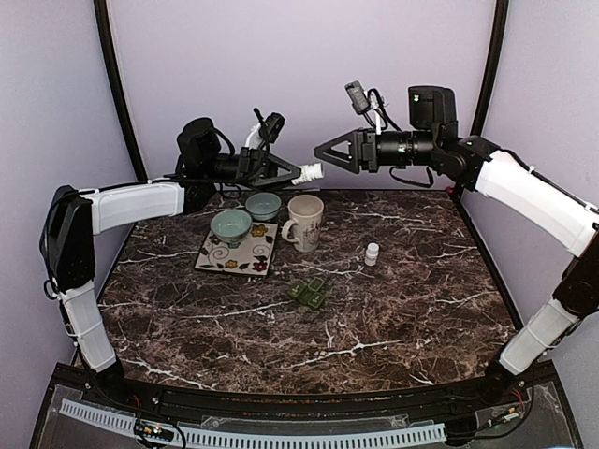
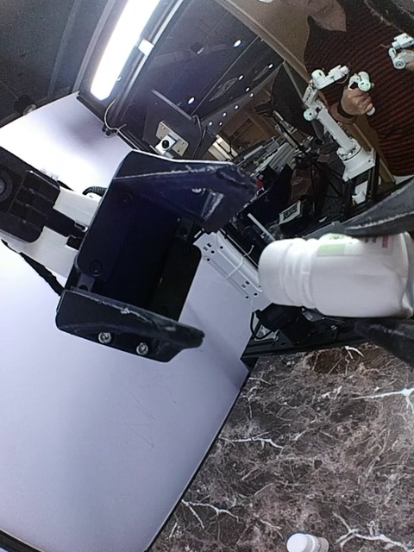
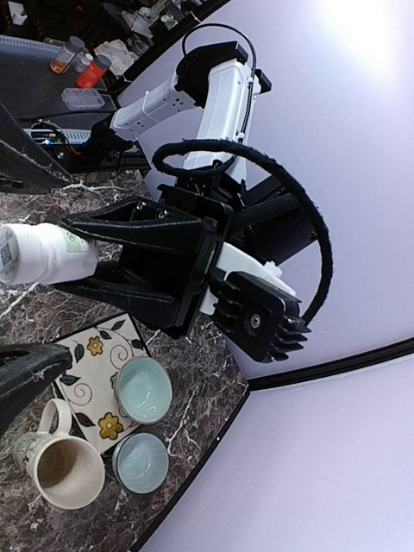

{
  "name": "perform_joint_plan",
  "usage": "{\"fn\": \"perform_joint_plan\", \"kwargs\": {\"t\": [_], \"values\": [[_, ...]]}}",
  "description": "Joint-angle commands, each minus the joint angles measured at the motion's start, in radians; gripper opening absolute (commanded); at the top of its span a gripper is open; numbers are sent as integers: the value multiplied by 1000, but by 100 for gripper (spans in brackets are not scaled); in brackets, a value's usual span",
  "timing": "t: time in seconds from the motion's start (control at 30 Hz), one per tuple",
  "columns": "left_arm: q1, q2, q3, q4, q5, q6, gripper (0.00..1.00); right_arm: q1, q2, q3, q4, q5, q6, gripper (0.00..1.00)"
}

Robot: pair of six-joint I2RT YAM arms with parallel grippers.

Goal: Sort the pills into containers
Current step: Unscrew the lid of the pill bottle.

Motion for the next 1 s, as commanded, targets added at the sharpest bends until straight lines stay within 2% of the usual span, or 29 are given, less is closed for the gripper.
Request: {"fn": "perform_joint_plan", "kwargs": {"t": [0.0,0.13,0.27,0.43,0.6,0.97], "values": [[10,-44,-15,15,0,26,0,-11,8,24,69,-47,65,59],[9,-42,-17,13,-4,30,0,-20,-2,4,102,-57,116,59],[9,-41,-14,-5,-10,47,0,-68,-13,-41,186,-58,284,59],[11,-39,3,-55,-21,90,0,-128,10,-65,163,-70,501,59],[14,-34,26,-96,-33,133,0,-137,17,-101,163,-119,635,58],[20,-26,55,-206,-63,241,0,-136,-14,-164,186,-166,773,63]]}}
